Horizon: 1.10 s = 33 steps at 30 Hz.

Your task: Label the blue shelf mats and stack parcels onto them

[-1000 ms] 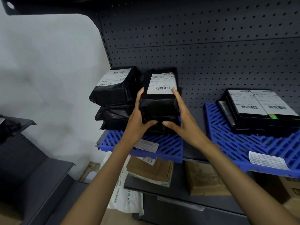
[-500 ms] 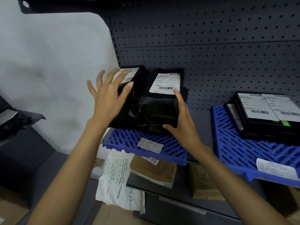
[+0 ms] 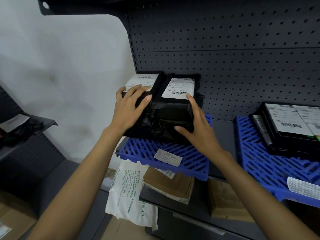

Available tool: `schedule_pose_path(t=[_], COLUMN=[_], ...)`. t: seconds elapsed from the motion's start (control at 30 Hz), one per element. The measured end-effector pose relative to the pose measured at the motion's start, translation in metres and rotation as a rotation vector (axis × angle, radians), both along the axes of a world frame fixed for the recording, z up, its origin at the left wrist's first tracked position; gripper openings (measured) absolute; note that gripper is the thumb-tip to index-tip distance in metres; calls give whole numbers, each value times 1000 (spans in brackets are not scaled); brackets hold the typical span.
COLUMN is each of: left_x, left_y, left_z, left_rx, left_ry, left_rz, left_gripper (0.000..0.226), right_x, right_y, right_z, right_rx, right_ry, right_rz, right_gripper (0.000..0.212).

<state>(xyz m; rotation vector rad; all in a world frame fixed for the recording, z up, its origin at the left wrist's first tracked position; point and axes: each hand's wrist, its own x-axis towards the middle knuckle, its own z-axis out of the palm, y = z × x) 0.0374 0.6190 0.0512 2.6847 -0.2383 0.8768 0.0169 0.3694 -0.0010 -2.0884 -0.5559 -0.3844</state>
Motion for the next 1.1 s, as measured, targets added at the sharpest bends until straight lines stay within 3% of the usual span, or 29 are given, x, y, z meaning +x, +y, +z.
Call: schedule_pose_path(t=[0.23,0.37,0.47,0.77,0.93,1.1], left_x=[6,6,5,13,5,-13], left_y=[13,9,7,-17,-10,-16], left_z=[-4,-6,-8,-18,-14,3], left_rx=[-40,-72,-66,-173,-48,47], left_ry=[13,-39,-78,-168,-116,-16], left_rz=[-52,-49,-50,63,58,29], left_gripper=[41,41,42,40,36,37], right_x=[3,12,19,28,24,12], right_y=[-4,11,29,38,38,19], right_z=[18,38,40,28,31,44], right_rx=[-84,-501,-738,-758,-753,-687], right_ry=[-178,-427,-412,-439,-405,-346], right_rz=[-70,-157,-162,-278,-254,-97], right_gripper=[80,76,79,88,87,77])
